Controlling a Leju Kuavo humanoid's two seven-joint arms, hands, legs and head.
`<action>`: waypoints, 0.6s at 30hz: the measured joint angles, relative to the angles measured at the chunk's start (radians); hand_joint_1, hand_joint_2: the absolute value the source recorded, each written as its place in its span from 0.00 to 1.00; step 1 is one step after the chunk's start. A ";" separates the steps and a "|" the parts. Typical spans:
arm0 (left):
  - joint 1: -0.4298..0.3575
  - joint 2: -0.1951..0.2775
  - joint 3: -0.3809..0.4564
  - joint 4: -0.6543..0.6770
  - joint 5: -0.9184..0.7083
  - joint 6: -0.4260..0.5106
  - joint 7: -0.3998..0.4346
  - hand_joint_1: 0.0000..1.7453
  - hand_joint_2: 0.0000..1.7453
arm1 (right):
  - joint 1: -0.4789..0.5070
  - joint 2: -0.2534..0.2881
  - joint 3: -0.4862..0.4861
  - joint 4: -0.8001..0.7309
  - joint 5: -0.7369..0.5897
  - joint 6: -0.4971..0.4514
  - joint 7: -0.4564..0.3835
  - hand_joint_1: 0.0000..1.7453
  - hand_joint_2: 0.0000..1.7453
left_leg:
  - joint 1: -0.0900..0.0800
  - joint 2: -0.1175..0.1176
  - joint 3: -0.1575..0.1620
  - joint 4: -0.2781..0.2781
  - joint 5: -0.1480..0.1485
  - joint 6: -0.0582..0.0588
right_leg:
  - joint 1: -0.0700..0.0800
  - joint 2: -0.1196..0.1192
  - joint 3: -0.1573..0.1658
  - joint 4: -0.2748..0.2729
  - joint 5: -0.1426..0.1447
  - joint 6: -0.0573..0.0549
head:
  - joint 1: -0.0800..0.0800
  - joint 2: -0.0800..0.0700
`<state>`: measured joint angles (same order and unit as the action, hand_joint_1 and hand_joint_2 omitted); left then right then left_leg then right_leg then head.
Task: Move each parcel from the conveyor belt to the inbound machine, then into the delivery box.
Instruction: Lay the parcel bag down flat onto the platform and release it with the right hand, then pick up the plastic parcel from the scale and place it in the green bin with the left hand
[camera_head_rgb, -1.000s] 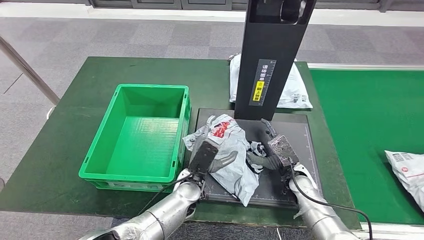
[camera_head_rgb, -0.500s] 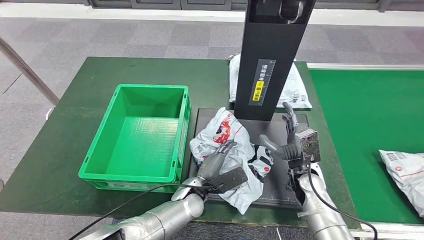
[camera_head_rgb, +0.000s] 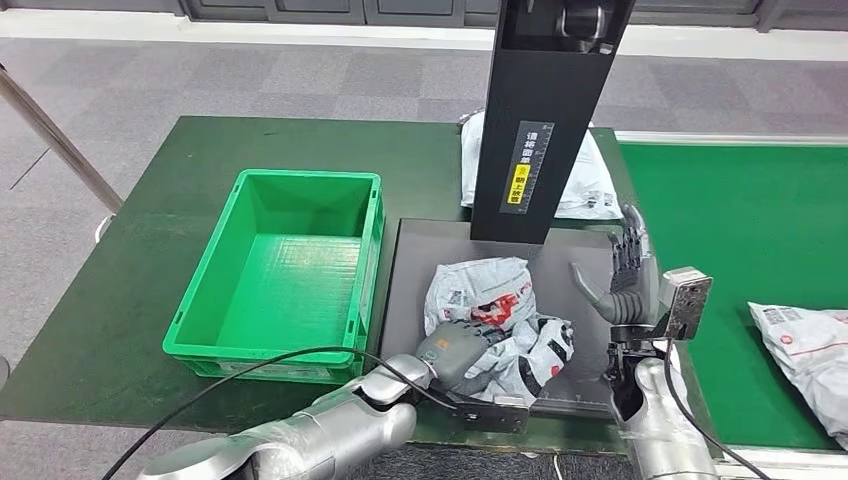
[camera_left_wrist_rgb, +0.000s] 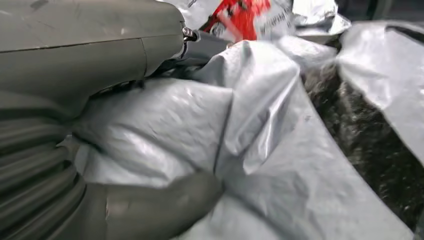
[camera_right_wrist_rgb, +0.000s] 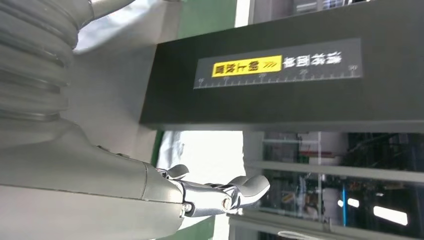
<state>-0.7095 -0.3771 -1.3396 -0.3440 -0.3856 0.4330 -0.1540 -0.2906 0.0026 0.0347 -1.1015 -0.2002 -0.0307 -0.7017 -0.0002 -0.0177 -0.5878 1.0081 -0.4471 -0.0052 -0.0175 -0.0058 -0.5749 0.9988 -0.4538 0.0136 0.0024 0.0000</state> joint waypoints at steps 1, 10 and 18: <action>0.002 0.002 0.022 0.002 0.023 0.044 -0.046 1.00 1.00 | 0.007 0.000 -0.001 -0.003 0.002 -0.005 0.000 0.00 1.00 | 0.000 0.000 0.000 0.000 0.001 0.000 | 0.000 0.000 -0.001 0.000 0.000 0.000 | 0.000 0.000; 0.015 0.049 0.565 -0.150 -0.208 0.266 -0.388 1.00 1.00 | 0.047 0.009 -0.002 -0.014 0.005 -0.022 0.000 0.00 1.00 | 0.000 0.001 -0.004 0.000 0.004 -0.001 | 0.000 0.002 -0.007 0.003 0.003 -0.001 | 0.000 0.000; 0.027 0.053 0.997 -0.304 -0.310 0.268 -0.494 1.00 1.00 | 0.061 0.013 -0.002 -0.014 0.008 -0.030 0.000 0.00 1.00 | 0.000 0.003 -0.006 0.000 0.003 -0.002 | 0.000 0.005 -0.009 0.003 0.002 -0.001 | 0.000 0.000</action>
<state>-0.6829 -0.3244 -0.3426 -0.6482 -0.6957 0.7008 -0.6477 -0.2299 0.0154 0.0328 -1.1158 -0.1919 -0.0607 -0.7015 0.0001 -0.0145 -0.5938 1.0079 -0.4438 -0.0068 -0.0173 -0.0007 -0.5840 1.0015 -0.4514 0.0123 0.0022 0.0000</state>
